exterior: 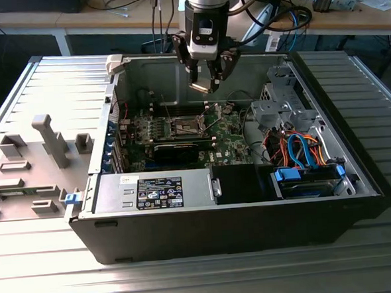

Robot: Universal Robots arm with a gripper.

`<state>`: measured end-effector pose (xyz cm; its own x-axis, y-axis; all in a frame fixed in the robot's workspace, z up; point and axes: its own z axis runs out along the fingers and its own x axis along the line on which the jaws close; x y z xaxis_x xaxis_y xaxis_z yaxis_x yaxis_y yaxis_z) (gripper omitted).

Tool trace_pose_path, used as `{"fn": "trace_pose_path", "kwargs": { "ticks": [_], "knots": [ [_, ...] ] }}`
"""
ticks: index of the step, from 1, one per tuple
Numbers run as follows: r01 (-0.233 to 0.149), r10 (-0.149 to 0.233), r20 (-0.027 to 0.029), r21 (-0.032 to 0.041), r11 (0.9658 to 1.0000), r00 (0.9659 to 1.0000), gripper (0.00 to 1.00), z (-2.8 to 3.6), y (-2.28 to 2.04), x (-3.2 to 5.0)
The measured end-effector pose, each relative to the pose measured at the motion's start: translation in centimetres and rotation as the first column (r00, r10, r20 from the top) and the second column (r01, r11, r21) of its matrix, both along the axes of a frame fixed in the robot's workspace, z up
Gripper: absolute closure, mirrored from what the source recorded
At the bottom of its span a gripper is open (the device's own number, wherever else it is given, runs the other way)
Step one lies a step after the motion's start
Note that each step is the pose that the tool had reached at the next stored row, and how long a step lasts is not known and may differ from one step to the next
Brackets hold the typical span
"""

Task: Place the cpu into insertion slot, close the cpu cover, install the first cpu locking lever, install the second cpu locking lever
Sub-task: 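Place the cpu into insertion slot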

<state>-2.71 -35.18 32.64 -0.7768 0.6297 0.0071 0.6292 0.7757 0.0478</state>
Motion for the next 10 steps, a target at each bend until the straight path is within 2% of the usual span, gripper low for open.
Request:
{"fn": "trace_pose_path", "kwargs": {
  "ticks": [2, 10],
  "knots": [
    [0.002, -0.002, 0.0, -0.0026, 1.0, 1.0, 0.45, -0.01, 0.0, 0.0],
    [0.009, -0.009, 0.0, -0.0026, 1.0, 1.0, 0.45, -0.01, -0.01, 0.0]
  ]
}}
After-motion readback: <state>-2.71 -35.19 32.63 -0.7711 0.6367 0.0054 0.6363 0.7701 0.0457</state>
